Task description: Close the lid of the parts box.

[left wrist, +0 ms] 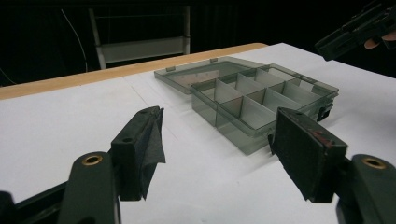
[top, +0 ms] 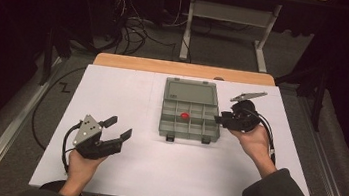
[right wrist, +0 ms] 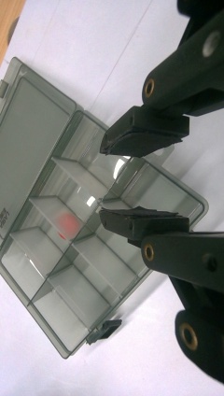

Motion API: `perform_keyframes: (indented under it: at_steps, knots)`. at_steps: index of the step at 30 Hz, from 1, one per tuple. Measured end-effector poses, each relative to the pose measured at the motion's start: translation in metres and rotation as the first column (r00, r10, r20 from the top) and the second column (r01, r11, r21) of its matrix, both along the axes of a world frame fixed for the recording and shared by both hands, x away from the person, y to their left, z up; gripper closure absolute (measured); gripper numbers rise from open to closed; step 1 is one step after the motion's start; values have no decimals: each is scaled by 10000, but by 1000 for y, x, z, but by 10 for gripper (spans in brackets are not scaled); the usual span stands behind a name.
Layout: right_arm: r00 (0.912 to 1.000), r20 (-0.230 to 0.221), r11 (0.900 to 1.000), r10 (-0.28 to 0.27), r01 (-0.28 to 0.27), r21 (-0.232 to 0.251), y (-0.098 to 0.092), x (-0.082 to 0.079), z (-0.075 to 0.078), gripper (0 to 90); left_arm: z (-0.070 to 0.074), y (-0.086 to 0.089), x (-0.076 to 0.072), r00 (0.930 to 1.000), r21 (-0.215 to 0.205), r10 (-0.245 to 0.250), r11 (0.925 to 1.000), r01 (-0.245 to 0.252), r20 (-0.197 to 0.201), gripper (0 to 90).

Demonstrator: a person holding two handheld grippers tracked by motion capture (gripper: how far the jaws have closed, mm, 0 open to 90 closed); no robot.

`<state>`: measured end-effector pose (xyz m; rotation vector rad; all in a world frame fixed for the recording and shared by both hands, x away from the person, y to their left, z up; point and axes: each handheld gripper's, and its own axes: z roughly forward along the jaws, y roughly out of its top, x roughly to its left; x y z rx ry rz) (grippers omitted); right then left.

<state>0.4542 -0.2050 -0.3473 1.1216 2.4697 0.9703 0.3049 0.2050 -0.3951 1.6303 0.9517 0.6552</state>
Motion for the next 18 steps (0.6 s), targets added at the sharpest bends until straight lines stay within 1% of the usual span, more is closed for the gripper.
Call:
perform_keyframes:
  at_steps: [5,12,18]
  knots:
    - [9998,-57,9998,-195,195,89,-7,3,-3,649,0,0,1,10000,8,-21,10000,21,-31,331]
    - [9973,-228,9970,-705,711,296,-16,10,-6,669,0,0,0,10000,-36,-59,10000,59,22,332]
    - [9947,-601,9963,-830,841,152,-15,17,-14,702,1,-1,-1,10000,58,-38,10000,38,92,332]
